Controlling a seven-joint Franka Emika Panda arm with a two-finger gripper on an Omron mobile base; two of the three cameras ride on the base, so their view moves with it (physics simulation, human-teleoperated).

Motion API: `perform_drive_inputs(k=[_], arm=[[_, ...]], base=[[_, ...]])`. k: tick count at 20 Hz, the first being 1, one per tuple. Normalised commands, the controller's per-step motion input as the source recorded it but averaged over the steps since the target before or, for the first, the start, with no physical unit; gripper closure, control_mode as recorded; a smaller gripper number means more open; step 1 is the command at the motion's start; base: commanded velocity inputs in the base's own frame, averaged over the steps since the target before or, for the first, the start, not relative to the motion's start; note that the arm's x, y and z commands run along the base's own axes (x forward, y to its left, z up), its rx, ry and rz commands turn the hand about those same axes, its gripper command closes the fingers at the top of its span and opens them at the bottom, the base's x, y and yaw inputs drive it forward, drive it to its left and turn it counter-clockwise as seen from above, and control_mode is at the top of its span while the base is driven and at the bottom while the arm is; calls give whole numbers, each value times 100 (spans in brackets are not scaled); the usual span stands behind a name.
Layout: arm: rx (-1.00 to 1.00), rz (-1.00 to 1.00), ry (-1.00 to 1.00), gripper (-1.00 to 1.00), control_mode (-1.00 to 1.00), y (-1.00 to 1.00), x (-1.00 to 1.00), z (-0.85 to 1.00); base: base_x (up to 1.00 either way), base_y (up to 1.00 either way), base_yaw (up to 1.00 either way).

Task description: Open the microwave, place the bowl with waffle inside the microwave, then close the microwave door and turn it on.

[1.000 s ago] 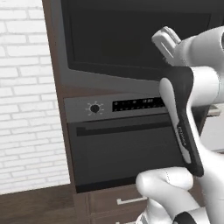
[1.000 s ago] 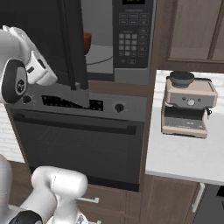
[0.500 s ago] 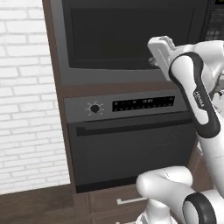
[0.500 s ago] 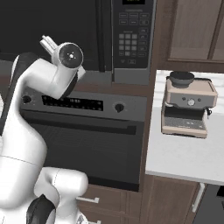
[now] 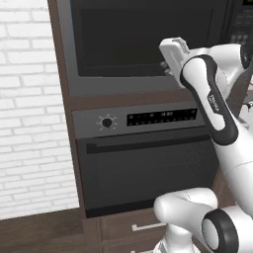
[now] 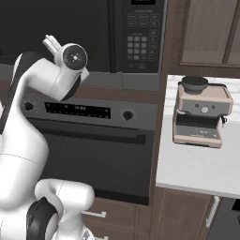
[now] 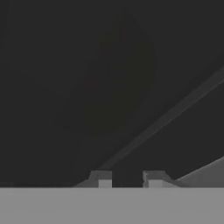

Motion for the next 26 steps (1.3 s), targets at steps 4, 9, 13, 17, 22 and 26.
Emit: perform_drive_inputs(k=[4, 9, 13, 17, 22, 26], arm=[[13, -4, 0, 100, -100, 3, 42, -17], [13, 0, 0, 100, -100, -38, -82, -2], [19, 0, -5, 100, -100, -57, -100, 8], [25, 0, 0, 100, -100, -51, -74, 0], [22, -1, 0, 100, -100, -70, -10, -2], [9, -12, 0, 100, -100, -77, -18, -3]], base=[[0, 0, 0], [0, 0, 0], [0, 0, 0], [0, 0, 0], [0, 0, 0], [0, 0, 0]])
